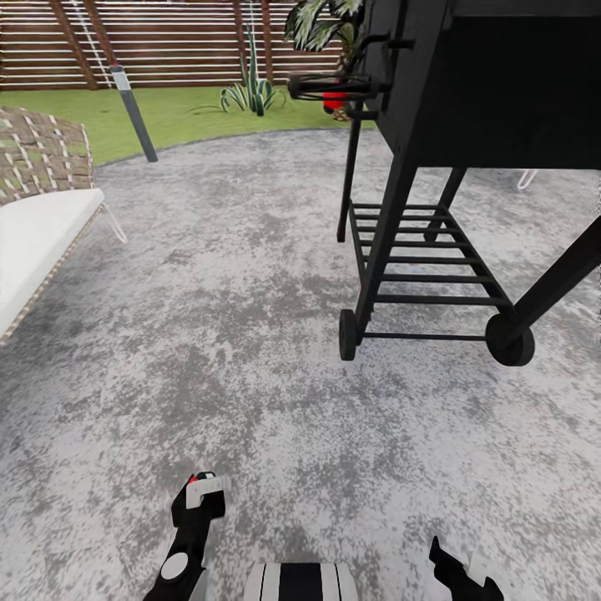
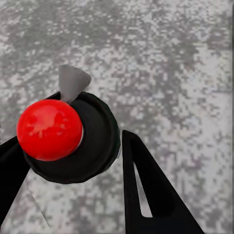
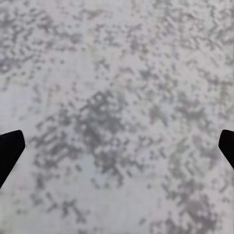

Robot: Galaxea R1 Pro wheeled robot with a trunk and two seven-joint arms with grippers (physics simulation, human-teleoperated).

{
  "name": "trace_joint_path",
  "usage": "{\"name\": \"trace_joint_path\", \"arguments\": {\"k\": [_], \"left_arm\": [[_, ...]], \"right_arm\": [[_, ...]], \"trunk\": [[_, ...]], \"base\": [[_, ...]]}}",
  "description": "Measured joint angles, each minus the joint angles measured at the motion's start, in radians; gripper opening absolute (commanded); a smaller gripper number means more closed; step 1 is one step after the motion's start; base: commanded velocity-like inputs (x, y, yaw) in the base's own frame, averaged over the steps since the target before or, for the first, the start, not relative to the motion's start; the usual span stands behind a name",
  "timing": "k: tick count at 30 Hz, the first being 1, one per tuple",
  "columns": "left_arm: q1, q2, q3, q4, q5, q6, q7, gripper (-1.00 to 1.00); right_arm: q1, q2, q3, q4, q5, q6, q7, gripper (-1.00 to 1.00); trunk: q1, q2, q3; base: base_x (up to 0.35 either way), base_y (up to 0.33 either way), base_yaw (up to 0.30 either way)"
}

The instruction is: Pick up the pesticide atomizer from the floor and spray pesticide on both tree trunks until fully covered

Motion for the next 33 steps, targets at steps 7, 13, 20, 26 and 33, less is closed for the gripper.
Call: {"name": "trace_joint_path", "arguments": {"k": [7, 13, 20, 26, 33], "left_arm": [[0.000, 0.000, 0.000, 0.001, 0.001, 0.000, 0.000, -1.00], [0.000, 0.000, 0.000, 0.000, 0.003, 0.000, 0.000, -1.00], [0.000, 0.000, 0.000, 0.000, 0.005, 0.000, 0.000, -1.00], [0.000, 0.000, 0.000, 0.003, 0.006, 0.000, 0.000, -1.00], [0.000, -0.001, 0.000, 0.001, 0.006, 0.000, 0.000, -1.00]], "right_arm": [[0.000, 0.000, 0.000, 0.000, 0.001, 0.000, 0.000, 1.00], [0.000, 0.000, 0.000, 0.000, 0.001, 0.000, 0.000, 1.00], [0.000, 0.000, 0.000, 0.000, 0.001, 0.000, 0.000, 1.00], [0.000, 0.000, 0.000, 0.000, 0.001, 0.000, 0.001, 1.00], [0.000, 0.000, 0.000, 0.000, 0.002, 0.000, 0.001, 1.00]], "trunk": [[-0.003, 0.002, 0.027], [-0.006, 0.003, 0.050], [-0.009, 0.005, 0.077], [-0.012, 0.006, 0.101], [-0.015, 0.008, 0.128]], "base": [[0.000, 0.000, 0.000], [0.000, 0.000, 0.000], [0.000, 0.000, 0.000], [0.000, 0.000, 0.000], [0.000, 0.000, 0.000]]}}
